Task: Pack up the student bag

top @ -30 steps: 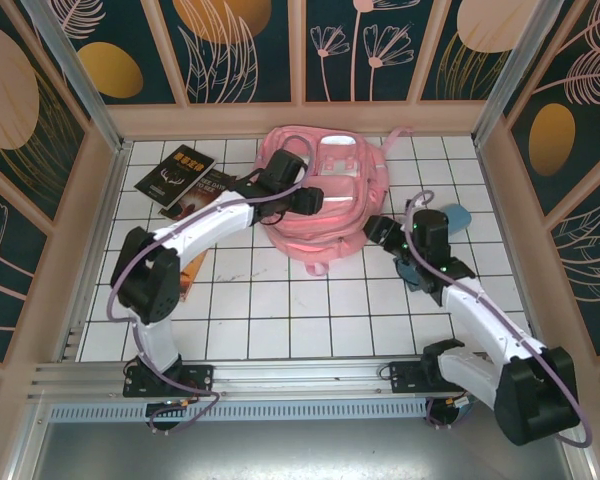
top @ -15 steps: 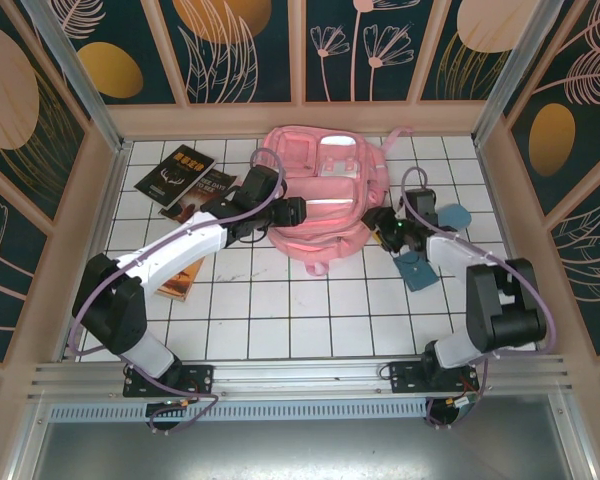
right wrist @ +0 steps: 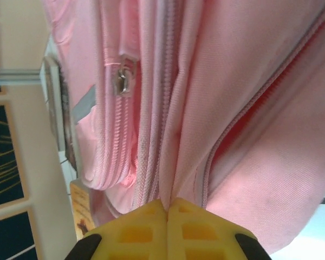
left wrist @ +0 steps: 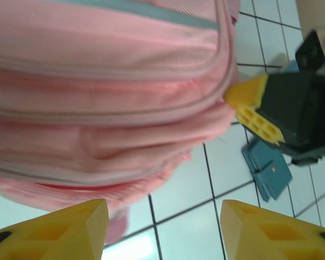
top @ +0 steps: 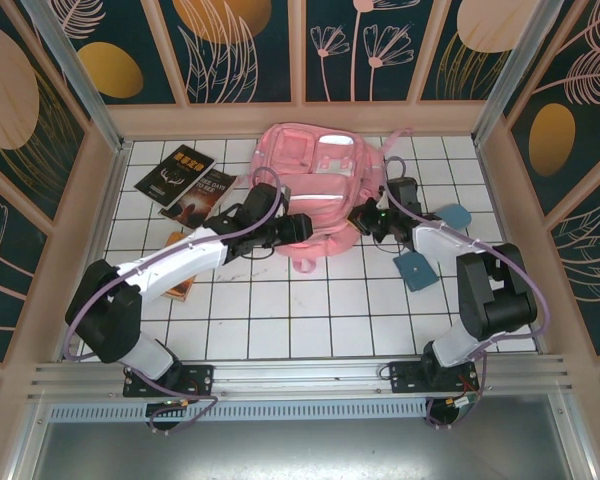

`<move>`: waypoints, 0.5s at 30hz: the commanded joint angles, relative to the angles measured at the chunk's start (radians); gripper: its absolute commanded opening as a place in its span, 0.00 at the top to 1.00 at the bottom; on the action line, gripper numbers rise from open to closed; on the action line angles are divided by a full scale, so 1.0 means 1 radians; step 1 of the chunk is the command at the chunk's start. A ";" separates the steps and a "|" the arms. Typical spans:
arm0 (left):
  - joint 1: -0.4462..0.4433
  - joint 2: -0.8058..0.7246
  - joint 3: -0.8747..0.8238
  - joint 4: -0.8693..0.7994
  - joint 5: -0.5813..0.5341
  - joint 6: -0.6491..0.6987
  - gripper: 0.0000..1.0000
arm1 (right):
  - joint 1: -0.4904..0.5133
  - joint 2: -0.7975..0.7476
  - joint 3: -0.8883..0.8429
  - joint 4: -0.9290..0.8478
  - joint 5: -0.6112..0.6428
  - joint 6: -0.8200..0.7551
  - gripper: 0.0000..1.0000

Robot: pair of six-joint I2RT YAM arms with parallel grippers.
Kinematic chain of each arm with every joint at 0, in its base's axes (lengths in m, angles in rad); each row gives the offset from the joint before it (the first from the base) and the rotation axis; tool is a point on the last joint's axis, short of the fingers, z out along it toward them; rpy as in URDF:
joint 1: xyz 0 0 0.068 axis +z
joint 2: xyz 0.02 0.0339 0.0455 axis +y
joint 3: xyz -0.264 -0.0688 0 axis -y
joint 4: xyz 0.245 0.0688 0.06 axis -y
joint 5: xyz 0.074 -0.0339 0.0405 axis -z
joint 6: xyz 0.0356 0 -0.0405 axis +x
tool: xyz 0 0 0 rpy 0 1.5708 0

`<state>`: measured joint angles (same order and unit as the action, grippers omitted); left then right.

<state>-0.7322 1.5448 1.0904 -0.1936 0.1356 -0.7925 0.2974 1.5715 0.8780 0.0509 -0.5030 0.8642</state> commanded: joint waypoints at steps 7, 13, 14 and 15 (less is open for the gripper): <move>-0.058 -0.022 -0.063 0.117 -0.052 -0.177 0.47 | 0.106 -0.129 0.080 0.134 -0.017 0.082 1.00; -0.065 -0.005 -0.099 0.188 -0.098 -0.188 0.55 | 0.139 -0.132 0.091 0.155 -0.003 0.114 1.00; -0.066 0.004 -0.097 0.195 -0.092 -0.175 0.58 | 0.141 -0.130 0.096 0.155 -0.006 0.113 1.00; -0.066 0.010 -0.095 0.211 -0.080 -0.158 0.62 | 0.144 -0.128 0.101 0.152 -0.006 0.113 1.00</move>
<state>-0.7925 1.5406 1.0016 -0.0593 0.0669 -0.9607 0.4240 1.4837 0.9157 0.1093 -0.4870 0.9554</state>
